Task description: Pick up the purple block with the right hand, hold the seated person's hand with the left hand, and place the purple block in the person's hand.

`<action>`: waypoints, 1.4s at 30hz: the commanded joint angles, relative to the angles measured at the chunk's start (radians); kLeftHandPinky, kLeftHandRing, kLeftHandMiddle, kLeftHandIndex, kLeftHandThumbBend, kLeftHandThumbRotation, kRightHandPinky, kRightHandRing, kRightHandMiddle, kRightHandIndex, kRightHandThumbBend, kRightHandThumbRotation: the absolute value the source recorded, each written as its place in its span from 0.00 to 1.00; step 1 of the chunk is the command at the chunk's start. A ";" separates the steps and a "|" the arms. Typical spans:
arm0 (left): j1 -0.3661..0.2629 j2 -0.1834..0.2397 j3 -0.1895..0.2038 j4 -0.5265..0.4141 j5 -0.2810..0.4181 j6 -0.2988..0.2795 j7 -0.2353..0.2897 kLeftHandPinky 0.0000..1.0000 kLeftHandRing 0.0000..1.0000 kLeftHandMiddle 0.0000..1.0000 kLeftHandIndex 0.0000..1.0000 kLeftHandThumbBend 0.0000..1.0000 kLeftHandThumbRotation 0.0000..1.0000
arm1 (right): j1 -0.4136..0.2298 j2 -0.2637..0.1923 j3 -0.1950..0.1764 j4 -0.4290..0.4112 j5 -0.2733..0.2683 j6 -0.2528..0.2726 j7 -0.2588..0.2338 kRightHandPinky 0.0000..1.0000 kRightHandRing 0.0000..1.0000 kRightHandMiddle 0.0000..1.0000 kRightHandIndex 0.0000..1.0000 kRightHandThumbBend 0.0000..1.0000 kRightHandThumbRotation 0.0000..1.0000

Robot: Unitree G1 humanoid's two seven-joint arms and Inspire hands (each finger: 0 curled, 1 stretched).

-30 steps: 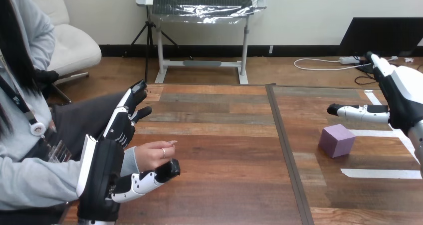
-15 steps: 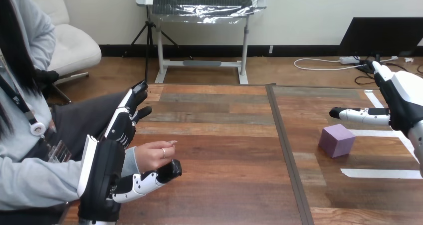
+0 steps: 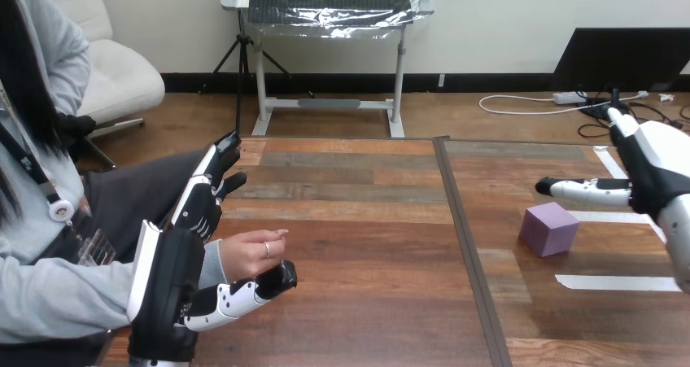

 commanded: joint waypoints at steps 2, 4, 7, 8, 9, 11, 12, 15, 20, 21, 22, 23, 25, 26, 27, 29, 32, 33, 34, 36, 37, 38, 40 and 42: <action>-0.069 -0.014 0.004 0.015 0.006 -0.034 0.010 0.89 0.94 0.95 0.92 1.00 0.55 | -0.158 0.049 0.018 0.040 -0.001 0.011 -0.033 0.97 1.00 1.00 1.00 1.00 0.66; -0.066 -0.014 0.003 0.010 0.007 -0.033 0.010 0.89 0.94 0.95 0.92 1.00 0.55 | -0.165 0.055 0.022 0.048 -0.004 0.019 -0.036 0.97 1.00 1.00 1.00 1.00 0.66; -0.066 -0.013 0.003 0.010 0.006 -0.035 0.010 0.89 0.94 0.95 0.92 1.00 0.54 | -0.176 0.064 0.025 0.059 -0.004 0.035 -0.031 0.97 1.00 1.00 1.00 1.00 0.66; -0.066 -0.013 0.004 0.011 0.006 -0.036 0.009 0.89 0.94 0.95 0.92 1.00 0.54 | -0.178 0.066 0.025 0.061 -0.004 0.039 -0.029 0.97 1.00 1.00 1.00 1.00 0.66; -0.064 -0.014 0.003 0.008 0.006 -0.033 0.010 0.89 0.94 0.95 0.92 1.00 0.54 | -0.183 0.070 0.025 0.065 -0.004 0.047 -0.024 0.97 1.00 1.00 1.00 1.00 0.66; -0.061 -0.015 0.003 0.004 0.006 -0.030 0.010 0.88 0.94 0.95 0.92 1.00 0.54 | -0.188 0.074 0.026 0.069 -0.004 0.056 -0.018 0.97 1.00 1.00 1.00 1.00 0.66; -0.058 -0.016 0.003 -0.001 0.008 -0.027 0.012 0.88 0.94 0.95 0.92 1.00 0.54 | -0.191 0.077 0.026 0.072 -0.003 0.062 -0.015 0.97 1.00 1.00 1.00 1.00 0.65; -0.054 -0.017 0.004 -0.008 0.010 -0.025 0.014 0.88 0.94 0.95 0.91 1.00 0.54 | -0.199 0.084 0.028 0.078 -0.002 0.074 -0.008 0.98 1.00 1.00 1.00 1.00 0.66; -0.054 -0.015 0.002 -0.004 0.005 -0.033 0.012 0.87 0.94 0.95 0.91 1.00 0.54 | -0.212 0.096 0.030 0.087 -0.003 0.095 0.003 0.98 1.00 1.00 1.00 1.00 0.67; -0.053 -0.015 0.005 -0.004 0.013 -0.034 0.016 0.87 0.93 0.95 0.91 1.00 0.54 | -0.213 0.098 0.032 0.088 -0.004 0.099 0.005 0.98 1.00 1.00 1.00 1.00 0.67; -0.053 -0.016 0.007 -0.004 0.018 -0.035 0.019 0.87 0.93 0.95 0.91 1.00 0.54 | -0.215 0.099 0.033 0.089 -0.005 0.101 0.006 0.98 1.00 1.00 1.00 1.00 0.67; -0.051 -0.016 0.007 -0.006 0.019 -0.033 0.019 0.87 0.93 0.95 0.91 1.00 0.54 | -0.217 0.101 0.031 0.090 -0.003 0.104 0.009 0.98 1.00 1.00 1.00 1.00 0.67; -0.049 -0.016 0.006 -0.010 0.020 -0.031 0.020 0.86 0.93 0.95 0.91 1.00 0.54 | -0.219 0.104 0.029 0.092 0.002 0.107 0.012 0.98 1.00 1.00 1.00 1.00 0.66; -0.048 -0.016 0.008 -0.010 0.024 -0.031 0.023 0.86 0.93 0.95 0.91 1.00 0.54 | -0.220 0.106 0.028 0.094 0.004 0.109 0.013 0.98 1.00 1.00 1.00 1.00 0.66; -0.047 -0.018 0.006 -0.010 0.020 -0.034 0.024 0.86 0.93 0.95 0.91 1.00 0.55 | -0.223 0.109 0.029 0.096 0.003 0.114 0.015 0.97 1.00 1.00 1.00 1.00 0.64; -0.044 -0.022 0.012 -0.014 0.033 -0.034 0.035 0.86 0.93 0.95 0.91 1.00 0.55 | -0.226 0.114 0.032 0.101 0.001 0.124 0.019 0.97 1.00 1.00 1.00 1.00 0.64; -0.042 -0.024 0.016 -0.015 0.041 -0.036 0.043 0.85 0.92 0.94 0.90 1.00 0.56 | -0.228 0.117 0.035 0.104 -0.002 0.129 0.022 0.97 1.00 1.00 1.00 1.00 0.66; -0.042 -0.024 0.016 -0.015 0.043 -0.037 0.045 0.85 0.92 0.94 0.90 1.00 0.56 | -0.228 0.117 0.036 0.104 -0.003 0.130 0.022 0.97 1.00 1.00 1.00 1.00 0.66; -0.042 -0.024 0.012 -0.013 0.037 -0.039 0.043 0.85 0.92 0.94 0.90 1.00 0.56 | -0.229 0.119 0.036 0.106 -0.002 0.132 0.024 0.97 1.00 1.00 1.00 1.00 0.67; -0.042 -0.024 0.008 -0.012 0.031 -0.042 0.042 0.85 0.92 0.94 0.90 1.00 0.55 | -0.229 0.120 0.038 0.107 -0.001 0.135 0.027 0.97 1.00 1.00 1.00 1.00 0.67; -0.041 -0.024 0.009 -0.011 0.034 -0.043 0.045 0.85 0.92 0.94 0.90 1.00 0.55 | -0.230 0.122 0.039 0.107 -0.002 0.138 0.029 0.96 1.00 1.00 1.00 1.00 0.67; -0.041 -0.025 0.011 -0.011 0.038 -0.043 0.047 0.85 0.92 0.94 0.90 1.00 0.55 | -0.231 0.123 0.040 0.108 -0.002 0.140 0.030 0.96 1.00 1.00 1.00 1.00 0.68; -0.039 -0.026 0.013 -0.011 0.043 -0.043 0.051 0.84 0.92 0.94 0.90 1.00 0.55 | -0.233 0.125 0.045 0.109 -0.004 0.145 0.033 0.96 1.00 1.00 1.00 1.00 0.68; -0.038 -0.027 0.013 -0.012 0.044 -0.043 0.053 0.84 0.92 0.94 0.90 1.00 0.55 | -0.234 0.125 0.050 0.110 -0.007 0.149 0.036 0.96 1.00 1.00 1.00 1.00 0.68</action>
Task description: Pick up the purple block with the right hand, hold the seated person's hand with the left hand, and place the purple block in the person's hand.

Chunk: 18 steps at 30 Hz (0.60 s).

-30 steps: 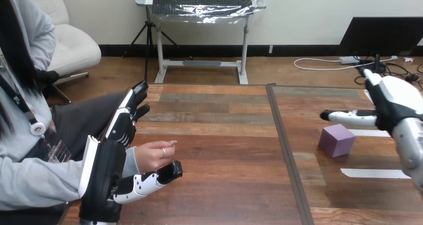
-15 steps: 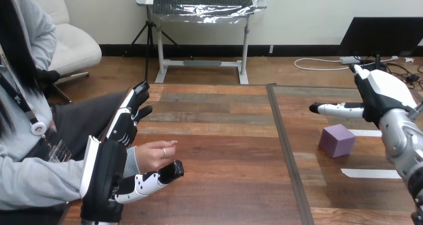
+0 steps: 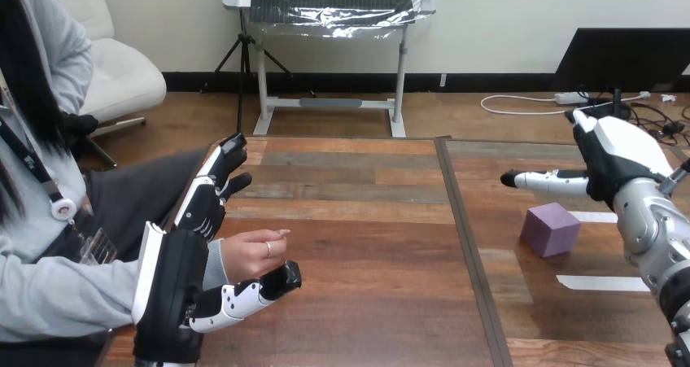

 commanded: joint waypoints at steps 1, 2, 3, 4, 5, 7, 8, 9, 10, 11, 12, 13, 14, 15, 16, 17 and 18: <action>-0.037 -0.008 0.009 -0.017 0.006 -0.021 0.014 0.84 0.92 0.94 0.90 1.00 0.55 | -0.100 0.008 0.007 0.002 0.004 0.014 0.003 0.96 1.00 1.00 1.00 1.00 0.68; -0.036 -0.008 0.008 -0.018 0.006 -0.020 0.015 0.84 0.92 0.94 0.90 1.00 0.56 | -0.100 0.009 0.006 0.003 0.005 0.016 0.004 0.96 1.00 1.00 1.00 1.00 0.68; -0.035 -0.008 0.007 -0.020 0.006 -0.020 0.016 0.84 0.92 0.93 0.90 1.00 0.56 | -0.100 0.010 0.006 0.003 0.007 0.016 0.004 0.96 1.00 1.00 1.00 1.00 0.68; -0.034 -0.008 0.008 -0.020 0.009 -0.022 0.017 0.84 0.92 0.93 0.90 1.00 0.56 | -0.100 0.011 0.008 0.004 0.005 0.020 0.004 0.96 1.00 1.00 1.00 1.00 0.67; -0.034 -0.008 0.008 -0.019 0.011 -0.024 0.019 0.84 0.92 0.93 0.90 1.00 0.56 | -0.100 0.012 0.010 0.005 0.004 0.023 0.005 0.96 1.00 1.00 1.00 1.00 0.67; -0.033 -0.007 0.007 -0.019 0.011 -0.025 0.019 0.84 0.91 0.93 0.90 1.00 0.56 | -0.100 0.014 0.010 0.005 0.005 0.028 0.007 0.95 1.00 1.00 1.00 1.00 0.66; -0.033 -0.006 0.005 -0.019 0.009 -0.025 0.019 0.84 0.91 0.93 0.90 1.00 0.56 | -0.100 0.016 0.009 0.005 0.006 0.030 0.008 0.95 1.00 1.00 1.00 1.00 0.66; -0.033 -0.006 0.004 -0.020 0.008 -0.025 0.019 0.84 0.91 0.94 0.90 1.00 0.56 | -0.099 0.016 0.009 0.005 0.008 0.031 0.009 0.95 1.00 1.00 1.00 1.00 0.66; -0.032 -0.006 0.003 -0.022 0.008 -0.025 0.019 0.84 0.91 0.94 0.90 1.00 0.56 | -0.098 0.018 0.009 0.006 0.008 0.033 0.010 0.95 1.00 1.00 1.00 1.00 0.66; -0.031 -0.006 0.003 -0.023 0.009 -0.024 0.020 0.84 0.91 0.94 0.90 1.00 0.56 | -0.098 0.019 0.010 0.006 0.008 0.034 0.010 0.95 1.00 1.00 1.00 1.00 0.65; -0.031 -0.007 0.003 -0.024 0.009 -0.024 0.020 0.84 0.91 0.93 0.90 1.00 0.56 | -0.097 0.019 0.010 0.007 0.008 0.035 0.011 0.95 1.00 1.00 1.00 1.00 0.65; -0.029 -0.007 0.007 -0.026 0.018 -0.025 0.025 0.83 0.91 0.93 0.90 1.00 0.56 | -0.096 0.021 0.009 0.007 0.008 0.037 0.011 0.95 1.00 1.00 1.00 1.00 0.65; -0.029 -0.008 0.010 -0.028 0.025 -0.025 0.028 0.83 0.91 0.93 0.90 1.00 0.56 | -0.096 0.022 0.009 0.007 0.009 0.038 0.011 0.95 1.00 1.00 1.00 1.00 0.65; -0.028 -0.008 0.012 -0.029 0.030 -0.025 0.031 0.83 0.91 0.93 0.90 1.00 0.56 | -0.095 0.023 0.009 0.007 0.010 0.039 0.011 0.95 1.00 1.00 1.00 1.00 0.64; -0.027 -0.008 0.011 -0.028 0.028 -0.027 0.031 0.83 0.91 0.93 0.89 1.00 0.56 | -0.095 0.025 0.010 0.007 0.009 0.043 0.012 0.95 1.00 1.00 1.00 1.00 0.64; -0.027 -0.008 0.009 -0.028 0.026 -0.028 0.031 0.83 0.91 0.93 0.89 1.00 0.57 | -0.095 0.026 0.011 0.008 0.008 0.046 0.013 0.94 1.00 1.00 1.00 1.00 0.64; -0.027 -0.008 0.008 -0.028 0.025 -0.029 0.031 0.83 0.91 0.93 0.89 1.00 0.57 | -0.094 0.026 0.012 0.008 0.007 0.047 0.014 0.94 1.00 1.00 1.00 1.00 0.64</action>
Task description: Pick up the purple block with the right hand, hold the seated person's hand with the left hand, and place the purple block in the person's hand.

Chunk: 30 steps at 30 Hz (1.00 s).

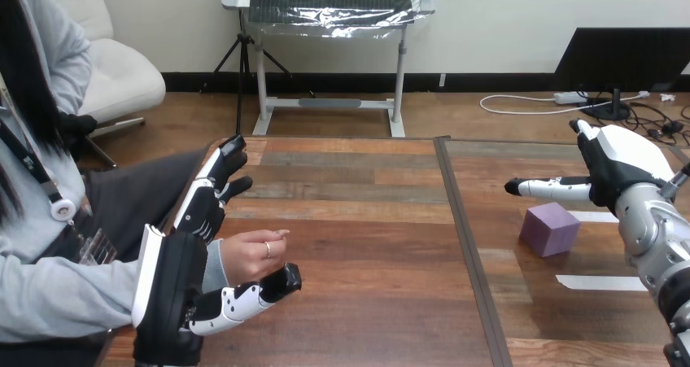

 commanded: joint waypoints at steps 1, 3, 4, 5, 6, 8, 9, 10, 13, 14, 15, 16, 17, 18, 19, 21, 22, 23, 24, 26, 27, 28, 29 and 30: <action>-0.033 -0.007 0.006 -0.029 0.008 -0.023 0.011 0.83 0.91 0.93 0.89 1.00 0.57 | -0.093 0.024 0.003 0.002 0.008 0.008 0.001 0.94 1.00 1.00 1.00 1.00 0.64; -0.031 -0.006 0.006 -0.032 0.010 -0.023 0.013 0.83 0.91 0.93 0.89 1.00 0.57 | -0.091 0.025 0.002 0.002 0.011 0.009 0.002 0.94 1.00 1.00 1.00 1.00 0.63; -0.029 -0.007 0.005 -0.036 0.010 -0.020 0.013 0.83 0.91 0.93 0.89 1.00 0.57 | -0.091 0.027 0.003 0.002 0.010 0.012 0.005 0.94 1.00 1.00 1.00 1.00 0.63; -0.027 -0.007 0.004 -0.039 0.010 -0.018 0.014 0.83 0.91 0.93 0.89 1.00 0.57 | -0.091 0.028 0.004 0.002 0.009 0.014 0.006 0.93 1.00 1.00 1.00 1.00 0.62; -0.025 -0.007 0.004 -0.041 0.009 -0.016 0.015 0.83 0.91 0.93 0.89 1.00 0.58 | -0.091 0.029 0.005 0.002 0.009 0.015 0.007 0.93 1.00 1.00 1.00 1.00 0.62; -0.021 -0.007 -0.003 -0.047 -0.003 -0.012 0.010 0.83 0.91 0.93 0.89 1.00 0.58 | -0.087 0.030 0.005 0.003 0.008 0.016 0.008 0.93 1.00 1.00 1.00 1.00 0.62; -0.020 -0.007 -0.006 -0.049 -0.007 -0.011 0.009 0.83 0.91 0.93 0.89 1.00 0.57 | -0.086 0.031 0.005 0.003 0.009 0.016 0.009 0.93 1.00 1.00 1.00 1.00 0.62; -0.017 -0.006 -0.009 -0.052 -0.013 -0.009 0.006 0.83 0.91 0.93 0.89 1.00 0.57 | -0.084 0.032 0.005 0.004 0.009 0.018 0.009 0.93 1.00 1.00 1.00 1.00 0.62; -0.012 -0.004 -0.013 -0.059 -0.020 -0.007 0.001 0.83 0.92 0.94 0.89 1.00 0.57 | -0.079 0.036 0.005 0.005 0.009 0.022 0.008 0.92 0.99 1.00 1.00 1.00 0.62; -0.011 -0.004 -0.013 -0.060 -0.019 -0.007 0.001 0.84 0.92 0.94 0.90 1.00 0.57 | -0.077 0.036 0.005 0.006 0.009 0.022 0.007 0.92 0.99 1.00 1.00 1.00 0.62; -0.010 -0.004 -0.013 -0.062 -0.019 -0.006 0.001 0.84 0.93 0.94 0.90 1.00 0.57 | -0.076 0.037 0.005 0.006 0.009 0.022 0.007 0.92 0.99 1.00 1.00 1.00 0.62; -0.008 -0.003 -0.014 -0.064 -0.021 -0.006 0.001 0.85 0.93 0.94 0.90 1.00 0.57 | -0.074 0.038 0.006 0.007 0.008 0.025 0.008 0.92 0.99 1.00 1.00 1.00 0.62; -0.007 -0.003 -0.014 -0.066 -0.022 -0.006 0.000 0.85 0.93 0.94 0.90 1.00 0.57 | -0.073 0.039 0.006 0.007 0.007 0.027 0.009 0.92 0.99 1.00 1.00 1.00 0.62; -0.006 -0.003 -0.014 -0.069 -0.023 -0.005 0.000 0.85 0.93 0.94 0.90 1.00 0.57 | -0.072 0.040 0.007 0.008 0.007 0.028 0.010 0.91 0.98 1.00 1.00 1.00 0.62; -0.004 -0.002 -0.016 -0.071 -0.027 -0.005 -0.002 0.85 0.93 0.94 0.90 1.00 0.57 | -0.071 0.041 0.008 0.008 0.006 0.030 0.013 0.91 0.98 0.99 1.00 1.00 0.62; -0.001 0.000 -0.018 -0.074 -0.032 -0.005 -0.005 0.85 0.93 0.94 0.90 1.00 0.57 | -0.069 0.043 0.009 0.008 0.006 0.031 0.016 0.91 0.98 0.99 1.00 1.00 0.62; 0.000 0.000 -0.018 -0.077 -0.032 -0.006 -0.005 0.85 0.93 0.94 0.90 1.00 0.57 | -0.066 0.043 0.011 0.010 0.004 0.032 0.018 0.91 0.98 0.99 1.00 1.00 0.62; 0.001 0.001 -0.017 -0.079 -0.032 -0.006 -0.006 0.86 0.93 0.94 0.90 1.00 0.57 | -0.064 0.044 0.012 0.011 0.003 0.032 0.018 0.91 0.98 0.99 1.00 1.00 0.62; 0.002 0.001 -0.017 -0.081 -0.033 -0.007 -0.006 0.86 0.93 0.94 0.90 1.00 0.57 | -0.062 0.044 0.012 0.011 0.002 0.032 0.019 0.91 0.98 0.99 1.00 1.00 0.62; 0.005 0.003 -0.026 -0.084 -0.051 -0.007 -0.017 0.86 0.94 0.94 0.90 1.00 0.56 | -0.059 0.047 0.013 0.013 0.003 0.039 0.019 0.91 0.98 0.99 1.00 1.00 0.63; 0.008 0.003 -0.025 -0.087 -0.051 -0.006 -0.017 0.86 0.94 0.94 0.90 1.00 0.56 | -0.056 0.049 0.012 0.013 0.004 0.042 0.019 0.91 0.98 0.99 1.00 1.00 0.63; 0.010 0.003 -0.023 -0.090 -0.050 -0.006 -0.017 0.86 0.93 0.94 0.90 1.00 0.56 | -0.055 0.051 0.012 0.013 0.006 0.044 0.020 0.91 0.98 0.99 1.00 1.00 0.62; 0.011 0.002 -0.021 -0.093 -0.048 -0.005 -0.017 0.86 0.93 0.94 0.90 1.00 0.56 | -0.054 0.052 0.011 0.012 0.006 0.045 0.020 0.91 0.98 0.99 1.00 1.00 0.62; 0.013 0.002 -0.018 -0.094 -0.046 -0.006 -0.017 0.86 0.93 0.94 0.90 1.00 0.56 | -0.049 0.053 0.007 0.013 0.011 0.043 0.019 0.91 0.98 0.99 1.00 1.00 0.61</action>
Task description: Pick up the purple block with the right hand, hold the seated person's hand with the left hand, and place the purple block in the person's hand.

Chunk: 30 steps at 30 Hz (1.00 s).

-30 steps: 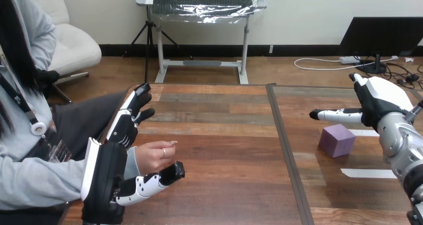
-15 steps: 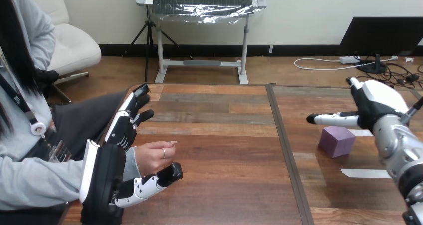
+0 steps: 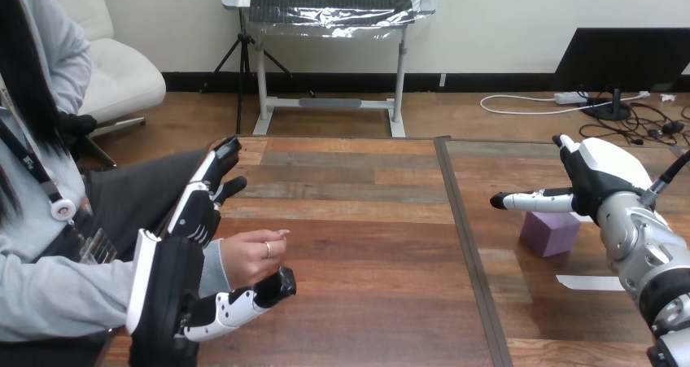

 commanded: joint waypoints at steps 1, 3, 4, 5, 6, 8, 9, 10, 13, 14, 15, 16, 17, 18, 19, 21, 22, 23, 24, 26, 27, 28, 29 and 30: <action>-0.017 0.002 -0.006 -0.059 -0.012 -0.007 -0.005 0.86 0.93 0.94 0.90 1.00 0.56 | -0.047 0.007 -0.005 0.002 0.015 0.003 -0.004 0.91 0.98 0.99 1.00 1.00 0.60; -0.014 0.003 -0.006 -0.064 -0.013 -0.006 -0.007 0.85 0.93 0.94 0.90 1.00 0.56 | -0.042 0.009 -0.007 0.002 0.017 0.003 -0.004 0.91 0.97 0.99 1.00 1.00 0.59; -0.012 0.004 -0.007 -0.067 -0.015 -0.004 -0.009 0.85 0.93 0.94 0.90 1.00 0.56 | -0.041 0.010 -0.006 0.002 0.016 0.004 -0.004 0.91 0.97 0.98 0.99 1.00 0.58; -0.010 0.005 -0.008 -0.069 -0.017 -0.003 -0.010 0.85 0.93 0.94 0.90 1.00 0.56 | -0.041 0.010 -0.005 0.002 0.016 0.005 -0.005 0.91 0.97 0.98 0.99 1.00 0.58; -0.009 0.005 -0.008 -0.071 -0.018 -0.004 -0.011 0.85 0.93 0.94 0.90 1.00 0.56 | -0.037 0.011 -0.007 0.003 0.018 0.004 -0.002 0.91 0.97 0.98 0.99 1.00 0.57; -0.007 0.004 -0.008 -0.073 -0.021 -0.005 -0.012 0.85 0.93 0.94 0.90 1.00 0.56 | -0.033 0.011 -0.010 0.005 0.022 0.003 0.001 0.91 0.97 0.98 0.99 1.00 0.56; -0.004 0.005 -0.008 -0.077 -0.021 -0.003 -0.012 0.85 0.92 0.94 0.90 1.00 0.56 | -0.031 0.013 -0.014 0.005 0.027 0.005 0.006 0.91 0.97 0.98 0.99 1.00 0.56; -0.002 0.005 -0.008 -0.079 -0.021 -0.002 -0.013 0.84 0.92 0.93 0.90 1.00 0.56 | -0.030 0.014 -0.017 0.006 0.030 0.007 0.010 0.91 0.97 0.98 0.99 1.00 0.56; 0.003 0.006 -0.006 -0.087 -0.021 0.000 -0.014 0.84 0.92 0.93 0.90 1.00 0.56 | -0.025 0.015 -0.013 0.006 0.028 0.006 0.013 0.92 0.98 0.98 0.99 1.00 0.55; 0.005 0.006 -0.006 -0.089 -0.021 0.000 -0.015 0.84 0.92 0.93 0.90 1.00 0.56 | -0.024 0.015 -0.011 0.006 0.027 0.006 0.013 0.92 0.98 0.98 0.99 1.00 0.55; 0.007 0.006 -0.006 -0.091 -0.022 0.001 -0.015 0.84 0.92 0.93 0.90 1.00 0.56 | -0.021 0.015 -0.008 0.006 0.025 0.007 0.011 0.92 0.97 0.98 0.99 1.00 0.55; 0.008 0.006 -0.006 -0.093 -0.023 0.001 -0.016 0.84 0.92 0.93 0.90 1.00 0.56 | -0.020 0.016 -0.006 0.006 0.023 0.008 0.010 0.92 0.97 0.98 0.99 1.00 0.55; 0.009 0.005 -0.005 -0.095 -0.024 0.002 -0.016 0.84 0.92 0.93 0.90 1.00 0.56 | -0.019 0.016 -0.004 0.007 0.022 0.009 0.010 0.92 0.97 0.98 0.99 1.00 0.56; 0.012 0.005 -0.005 -0.099 -0.024 0.004 -0.017 0.84 0.92 0.93 0.90 1.00 0.56 | -0.017 0.016 -0.002 0.007 0.020 0.010 0.009 0.92 0.97 0.98 0.99 1.00 0.56; 0.014 0.005 -0.006 -0.103 -0.026 0.006 -0.018 0.84 0.92 0.93 0.90 1.00 0.56 | -0.015 0.017 0.000 0.007 0.018 0.010 0.009 0.92 0.97 0.98 0.99 1.00 0.56; 0.018 0.006 -0.005 -0.109 -0.026 0.007 -0.020 0.84 0.92 0.93 0.90 1.00 0.55 | -0.014 0.018 0.005 0.007 0.014 0.012 0.007 0.91 0.97 0.98 0.99 1.00 0.57; 0.019 0.005 -0.004 -0.111 -0.026 0.007 -0.020 0.83 0.92 0.93 0.90 1.00 0.55 | -0.013 0.019 0.007 0.006 0.013 0.012 0.005 0.90 0.96 0.98 0.98 1.00 0.57; 0.020 0.005 -0.004 -0.113 -0.025 0.008 -0.020 0.83 0.92 0.93 0.90 1.00 0.55 | -0.013 0.019 0.009 0.006 0.011 0.013 0.005 0.90 0.96 0.98 0.98 1.00 0.57; 0.021 0.004 -0.001 -0.115 -0.022 0.006 -0.018 0.83 0.91 0.93 0.90 1.00 0.55 | -0.011 0.020 0.011 0.007 0.009 0.015 0.003 0.89 0.96 0.97 0.98 1.00 0.58; 0.022 0.003 0.002 -0.117 -0.019 0.004 -0.016 0.83 0.91 0.93 0.90 1.00 0.56 | -0.009 0.021 0.013 0.008 0.007 0.019 0.002 0.89 0.96 0.97 0.98 1.00 0.58; 0.024 0.003 0.001 -0.120 -0.020 0.006 -0.017 0.83 0.91 0.93 0.89 1.00 0.56 | -0.007 0.022 0.013 0.008 0.007 0.019 0.001 0.88 0.95 0.97 0.98 1.00 0.58; 0.025 0.004 0.000 -0.123 -0.021 0.008 -0.018 0.83 0.91 0.93 0.89 1.00 0.56 | -0.006 0.022 0.013 0.008 0.007 0.020 0.001 0.88 0.95 0.97 0.97 1.00 0.59; 0.027 0.005 -0.001 -0.125 -0.023 0.009 -0.019 0.83 0.91 0.93 0.89 1.00 0.56 | -0.005 0.023 0.014 0.008 0.008 0.020 0.000 0.87 0.95 0.97 0.97 1.00 0.59; 0.029 0.005 -0.002 -0.128 -0.026 0.009 -0.020 0.83 0.91 0.93 0.89 1.00 0.56 | -0.004 0.023 0.015 0.008 0.007 0.021 0.000 0.87 0.95 0.97 0.97 1.00 0.59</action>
